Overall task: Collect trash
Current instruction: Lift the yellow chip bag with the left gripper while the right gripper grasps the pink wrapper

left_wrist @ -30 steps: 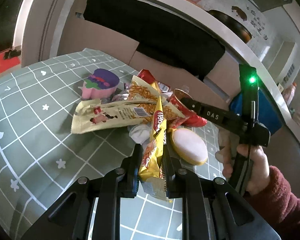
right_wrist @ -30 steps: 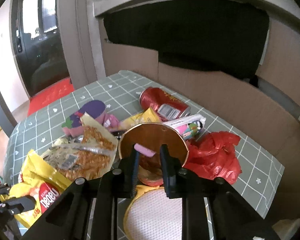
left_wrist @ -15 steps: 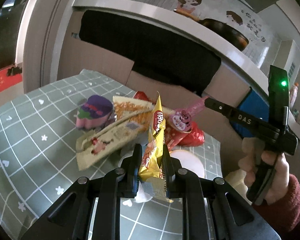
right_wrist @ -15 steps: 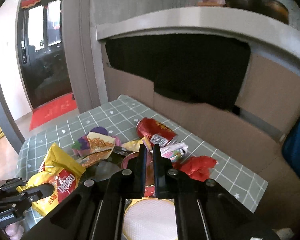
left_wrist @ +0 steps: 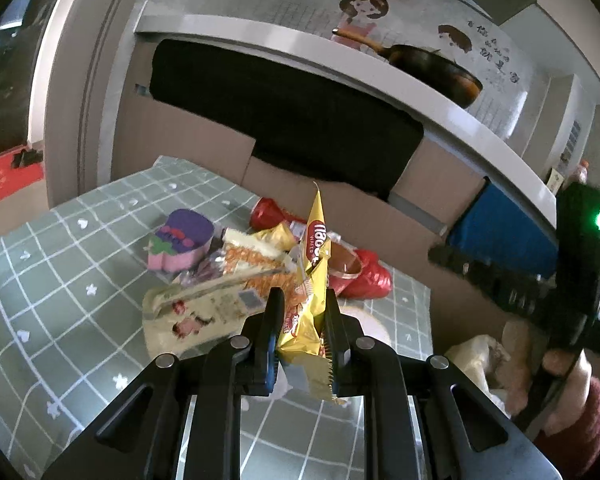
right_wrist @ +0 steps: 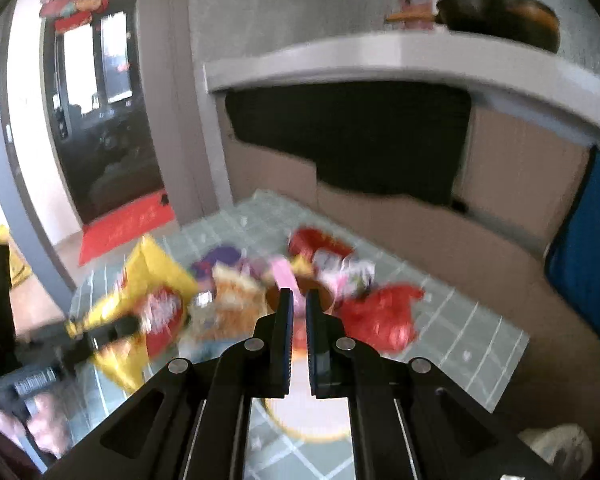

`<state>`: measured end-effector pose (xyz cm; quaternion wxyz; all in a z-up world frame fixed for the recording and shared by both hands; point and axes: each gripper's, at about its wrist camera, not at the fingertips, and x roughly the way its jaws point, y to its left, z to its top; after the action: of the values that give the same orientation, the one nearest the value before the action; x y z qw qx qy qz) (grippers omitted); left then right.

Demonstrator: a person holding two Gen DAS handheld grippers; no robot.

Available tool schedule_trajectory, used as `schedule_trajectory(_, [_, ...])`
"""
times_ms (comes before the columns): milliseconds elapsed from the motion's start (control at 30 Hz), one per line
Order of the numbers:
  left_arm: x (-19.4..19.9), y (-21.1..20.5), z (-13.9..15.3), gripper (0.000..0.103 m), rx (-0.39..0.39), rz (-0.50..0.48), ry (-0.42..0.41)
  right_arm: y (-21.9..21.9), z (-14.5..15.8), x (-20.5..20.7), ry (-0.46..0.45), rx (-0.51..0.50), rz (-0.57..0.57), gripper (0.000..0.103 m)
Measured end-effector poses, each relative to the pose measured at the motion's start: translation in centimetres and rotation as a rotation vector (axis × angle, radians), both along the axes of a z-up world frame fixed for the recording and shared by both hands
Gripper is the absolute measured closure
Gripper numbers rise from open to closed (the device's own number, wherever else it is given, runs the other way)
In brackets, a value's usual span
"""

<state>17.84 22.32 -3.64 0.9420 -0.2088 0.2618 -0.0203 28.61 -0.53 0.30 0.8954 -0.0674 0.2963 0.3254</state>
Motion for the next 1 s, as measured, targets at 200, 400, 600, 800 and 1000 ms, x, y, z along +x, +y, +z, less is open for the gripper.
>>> schedule_trajectory(200, [-0.4,0.8,-1.9,0.084,-0.015,0.023,0.051,-0.1,-3.4,-0.1,0.040,-0.026,0.017,0.092])
schedule_trajectory(400, [-0.9,1.8,-3.2,0.084,-0.043,0.019,0.071,1.9,-5.0,1.2,-0.001,-0.035,0.016,0.045])
schedule_trajectory(600, [-1.0,2.6,-3.9,0.084,-0.062,0.008,0.078,2.4,-4.6,3.8,0.004,0.030,-0.017,0.045])
schedule_trajectory(800, [-0.5,2.4,-4.5,0.084,-0.064,-0.010,0.085,4.8,-4.7,6.4,0.024,-0.005,-0.006,0.061])
schedule_trajectory(1000, [-0.4,3.2,-5.0,0.084,-0.087,-0.009,0.088,8.0,-6.8,8.8,0.058,-0.103,-0.028,0.071])
